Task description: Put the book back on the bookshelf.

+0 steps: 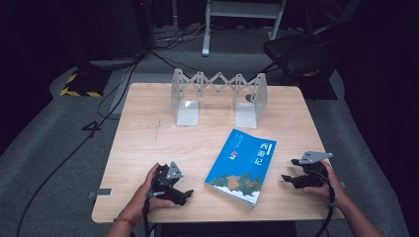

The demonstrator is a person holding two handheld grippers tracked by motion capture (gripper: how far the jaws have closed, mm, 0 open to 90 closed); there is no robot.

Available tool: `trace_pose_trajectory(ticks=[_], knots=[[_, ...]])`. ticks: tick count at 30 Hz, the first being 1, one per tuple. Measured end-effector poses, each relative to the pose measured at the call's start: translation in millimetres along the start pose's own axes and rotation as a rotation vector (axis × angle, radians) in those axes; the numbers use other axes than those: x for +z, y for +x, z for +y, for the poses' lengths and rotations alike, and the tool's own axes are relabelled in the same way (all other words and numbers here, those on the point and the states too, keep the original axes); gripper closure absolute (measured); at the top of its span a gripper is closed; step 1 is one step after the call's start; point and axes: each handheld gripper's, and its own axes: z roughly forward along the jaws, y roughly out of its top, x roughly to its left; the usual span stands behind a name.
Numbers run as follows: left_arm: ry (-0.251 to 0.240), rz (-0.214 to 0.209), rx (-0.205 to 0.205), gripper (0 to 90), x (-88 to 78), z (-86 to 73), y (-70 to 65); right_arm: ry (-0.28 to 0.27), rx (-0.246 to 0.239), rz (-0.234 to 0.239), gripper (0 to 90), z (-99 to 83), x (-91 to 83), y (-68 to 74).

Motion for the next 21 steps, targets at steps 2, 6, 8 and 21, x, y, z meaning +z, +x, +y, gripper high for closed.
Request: trace_pose_trajectory(ticks=[2, 6, 8, 21], knots=[[-0.002, -0.002, 0.002, 0.5, 0.9, 0.9, -1.6, 0.017, -0.023, 0.005, 23.6, 9.9, 5.8, 3.7], [-0.001, -0.005, 0.011, 0.7, 1.4, 1.6, -2.5, 0.041, -0.04, 0.008, 25.8, 19.5, 17.1, 6.7], [-0.001, -0.006, 0.009, 0.7, 1.6, 1.8, -2.8, 0.041, -0.046, 0.031, 26.0, 23.2, 21.1, 9.9], [0.003, -0.013, 0.013, 0.4, 2.3, 2.8, -2.7, 0.033, -0.046, 0.028, 25.5, 30.7, 27.3, 17.8]])
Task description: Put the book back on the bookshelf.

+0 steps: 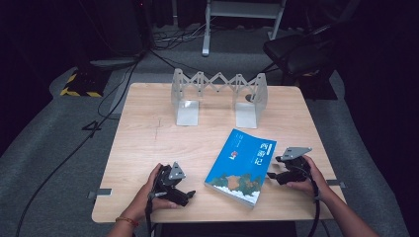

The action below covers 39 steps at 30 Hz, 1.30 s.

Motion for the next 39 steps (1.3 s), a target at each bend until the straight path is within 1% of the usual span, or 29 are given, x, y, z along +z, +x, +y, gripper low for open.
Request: trace_pose_trajectory(ticks=[4, 5, 7, 8, 10, 11, 13, 14, 16, 18, 19, 21, 24, 26, 27, 28, 30, 31, 32, 33, 34, 35, 36, 37, 38, 39], knots=[[0.0, 0.0, 0.0, 0.4, 0.0, 0.1, 0.0, -0.005, -0.014, -0.015, 25.6, 1.5, -1.7, 1.6], [0.0, 0.001, 0.0, 0.4, 0.0, 0.1, 0.0, -0.007, -0.011, -0.015, 25.4, 1.6, -2.0, 1.8], [0.005, 0.002, 0.003, 0.7, -0.4, 0.6, 0.1, -0.008, -0.011, -0.018, 25.7, 2.0, -2.4, 2.1], [0.006, -0.003, 0.01, 0.9, -0.7, 0.6, 0.3, -0.008, -0.014, -0.022, 25.6, 2.2, -2.8, 2.5], [0.003, -0.011, 0.004, 1.6, -1.4, 0.3, 1.5, -0.009, -0.012, -0.025, 25.9, 2.8, -3.5, 2.8], [0.002, -0.008, 0.001, 2.5, -1.4, 0.6, 1.4, -0.011, -0.014, -0.024, 25.6, 3.4, -4.3, 2.8], [0.004, -0.013, -0.005, 4.8, -1.9, 1.3, 1.0, -0.017, -0.013, -0.022, 25.6, 3.9, -5.2, 2.6], [0.002, -0.027, -0.004, 4.8, -2.8, 2.0, 1.0, -0.022, -0.006, -0.019, 25.6, 4.8, -6.3, 2.4], [0.0, -0.041, -0.001, 9.0, -4.0, 2.7, 0.4, -0.027, -0.01, -0.019, 25.5, 6.1, -7.6, 2.2], [-0.004, -0.052, 0.002, 15.3, -5.5, 3.8, 0.5, -0.033, -0.011, -0.022, 25.7, 6.8, -8.5, 2.4], [-0.007, -0.056, 0.002, 16.3, -6.0, 4.6, 0.3, -0.032, -0.007, -0.019, 25.6, 7.1, -8.9, 2.4], [-0.015, -0.054, 0.005, 16.0, -7.5, 6.0, 0.2, -0.033, -0.006, -0.018, 25.7, 7.6, -9.4, 2.3], [-0.046, -0.062, -0.005, 15.8, -10.6, 10.8, -1.7, -0.04, -0.003, -0.013, 25.6, 8.0, -9.6, 1.7], [-0.048, -0.051, 0.026, 16.0, -11.1, 16.2, -6.6, -0.045, 0.001, -0.009, 25.6, 8.6, -10.4, 1.4], [-0.065, -0.053, 0.033, 15.6, -11.0, 20.2, -10.6, -0.049, -0.002, -0.011, 25.8, 8.9, -10.7, 1.5], [-0.072, -0.063, 0.049, 15.6, -10.4, 24.9, -15.4, -0.056, -0.003, -0.013, 25.9, 9.4, -11.4, 1.9], [-0.078, -0.063, 0.09, 15.9, -9.2, 31.5, -23.4, -0.062, 0.001, -0.011, 25.9, 10.8, -12.3, 1.8], [-0.094, -0.078, 0.094, 15.9, -8.0, 36.1, -29.0, -0.066, 0.0, -0.014, 25.9, 11.4, -12.9, 2.1], [-0.096, -0.086, 0.104, 16.0, -7.1, 40.3, -33.5, -0.068, -0.002, -0.015, 26.0, 12.3, -13.1, 2.1], [-0.094, -0.087, 0.133, 16.1, -5.5, 45.2, -39.8, -0.068, 0.0, -0.013, 26.0, 13.2, -12.9, 2.6], [-0.099, -0.091, 0.153, 16.1, -4.4, 48.4, -44.5, -0.071, -0.001, -0.014, 26.0, 15.0, -13.0, 2.6], [-0.099, -0.091, 0.153, 16.2, -4.4, 48.4, -44.5, -0.08, 0.0, -0.01, 26.0, 16.8, -13.5, 2.3], [-0.126, -0.119, 0.147, 16.3, -0.6, 55.9, -51.6, -0.09, 0.003, -0.007, 25.9, 19.4, -14.7, 2.0], [-0.126, -0.119, 0.147, 16.7, -0.6, 55.9, -51.6, -0.09, 0.003, -0.007, 25.9, 19.4, -14.7, 2.0], [-0.116, -0.122, 0.186, 16.7, 2.8, 61.8, -60.7, -0.098, 0.005, -0.006, 25.9, 20.9, -15.6, 1.9], [-0.111, -0.118, 0.218, 16.7, 5.0, 64.4, -65.7, -0.108, 0.009, -0.002, 25.9, 24.1, -17.4, 2.3]])
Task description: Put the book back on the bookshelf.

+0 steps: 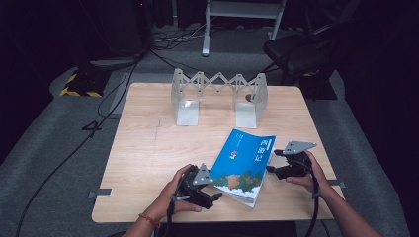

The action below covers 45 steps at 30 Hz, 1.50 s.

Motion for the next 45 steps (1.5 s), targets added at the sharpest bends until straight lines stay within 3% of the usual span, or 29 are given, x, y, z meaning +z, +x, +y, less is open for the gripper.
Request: trace_pose_trajectory(ticks=[3, 4, 8, 13, 19, 25, 27, 29, 32, 35, 38, 40, 45], knots=[[-0.004, -0.027, 0.002, 17.4, 8.8, 7.4, -5.3, -0.002, -0.017, -0.012, 25.9, 5.3, -0.2, 1.8], [0.016, -0.033, 0.038, 17.5, 16.2, 11.0, -10.9, -0.007, -0.009, -0.01, 25.9, 5.9, -0.1, 1.9], [0.02, -0.058, 0.042, 17.5, 26.6, 15.2, -17.5, -0.021, 0.016, 0.004, 25.9, 8.4, -1.1, 0.7], [0.018, -0.06, 0.052, 16.9, 38.1, 20.0, -26.8, -0.043, 0.013, -0.003, 26.0, 18.2, -2.2, 3.3], [-0.001, -0.003, 0.064, 15.2, 49.6, 28.2, -39.2, -0.053, 0.016, -0.005, 26.0, 26.7, -1.7, 5.5], [-0.026, 0.073, 0.04, 16.2, 57.1, 31.0, -43.1, -0.063, 0.025, -0.004, 25.9, 30.9, -0.5, 7.2], [-0.041, 0.098, 0.024, 21.5, 56.8, 29.9, -41.9, -0.073, 0.029, -0.007, 25.9, 31.3, -0.3, 7.6], [-0.048, 0.094, 0.029, 24.7, 55.2, 29.3, -40.2, -0.075, 0.034, -0.009, 25.6, 30.5, -0.5, 7.9], [-0.067, 0.093, 0.065, 33.9, 50.9, 29.1, -41.1, -0.074, 0.045, -0.012, 25.1, 28.7, 0.1, 6.5], [-0.077, 0.105, 0.108, 51.5, 41.1, 28.9, -41.8, -0.073, 0.054, -0.018, 25.1, 25.9, 1.0, 4.6], [-0.095, 0.104, 0.092, 63.0, 34.4, 29.2, -38.9, -0.073, 0.063, -0.013, 25.1, 23.3, 1.3, 2.3], [-0.109, 0.108, 0.082, 65.5, 29.0, 29.8, -36.7, -0.079, 0.077, -0.003, 25.1, 20.0, 0.6, -1.0], [-0.122, 0.065, 0.047, 74.0, 20.0, 31.7, -21.9, -0.07, 0.092, 0.047, 26.3, 3.3, -5.0, -8.5]])
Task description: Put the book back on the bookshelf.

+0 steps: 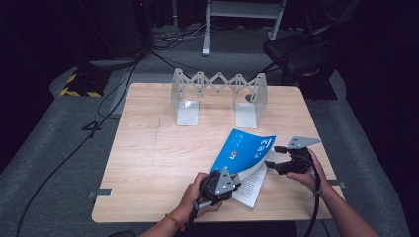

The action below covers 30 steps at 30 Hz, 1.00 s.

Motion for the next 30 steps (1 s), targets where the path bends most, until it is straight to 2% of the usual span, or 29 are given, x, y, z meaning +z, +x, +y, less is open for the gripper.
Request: trace_pose_trajectory(ticks=[3, 5, 7, 8, 9, 10, 11, 14, 17, 20, 22, 24, 25, 27, 28, 30], knots=[[0.01, -0.012, 0.004, 75.1, -5.7, -4.8, 8.4, -0.017, -0.007, 0.016, 28.2, -7.4, -11.7, -2.5], [0.007, -0.032, -0.007, 75.0, -12.0, -7.8, 16.4, -0.056, -0.017, 0.025, 28.5, -6.8, -21.4, -1.2], [0.006, -0.055, -0.008, 74.9, -15.9, -10.1, 23.7, -0.096, -0.045, 0.037, 28.5, -1.7, -25.8, 3.9], [0.006, -0.063, -0.009, 74.8, -16.7, -11.0, 25.8, -0.105, -0.072, 0.049, 28.6, 1.6, -25.8, 7.8], [0.006, -0.063, -0.009, 74.7, -16.7, -11.0, 25.8, -0.105, -0.072, 0.049, 28.6, 1.6, -25.8, 7.8], [0.008, -0.076, -0.012, 74.7, -18.1, -12.9, 30.0, -0.111, -0.095, 0.055, 28.7, 4.2, -24.6, 11.2], [0.01, -0.081, -0.013, 74.6, -18.7, -13.7, 31.1, -0.118, -0.139, 0.059, 28.9, 9.1, -20.9, 18.8], [0.014, -0.09, -0.013, 74.2, -21.8, -16.5, 37.1, -0.113, -0.203, 0.101, 29.1, 15.7, -8.8, 29.7], [0.024, -0.101, -0.018, 73.7, -25.6, -19.5, 43.9, -0.083, -0.251, 0.172, 28.5, 15.9, 8.5, 35.9], [0.032, -0.111, -0.024, 72.8, -28.7, -23.1, 50.3, -0.057, -0.288, 0.197, 28.5, 12.2, 20.2, 37.8], [0.037, -0.125, -0.039, 71.9, -31.4, -26.8, 56.4, -0.025, -0.323, 0.153, 29.2, 10.1, 28.1, 36.1], [0.041, -0.128, -0.034, 71.5, -32.6, -27.5, 58.3, -0.022, -0.335, 0.138, 29.9, 8.6, 30.7, 33.1], [0.047, -0.125, -0.029, 71.3, -33.9, -27.9, 59.5, -0.009, -0.331, 0.106, 30.5, 8.1, 33.9, 30.0], [0.042, -0.129, -0.035, 71.0, -35.4, -29.2, 62.5, 0.017, -0.383, 0.058, 33.4, 8.4, 38.4, 26.9], [0.041, -0.134, -0.04, 70.8, -36.2, -30.0, 64.1, 0.018, -0.403, 0.046, 36.3, 8.9, 40.2, 25.7], [0.037, -0.13, -0.042, 70.6, -38.7, -30.5, 66.9, -0.004, -0.419, 0.072, 44.7, 9.6, 40.5, 24.9]])
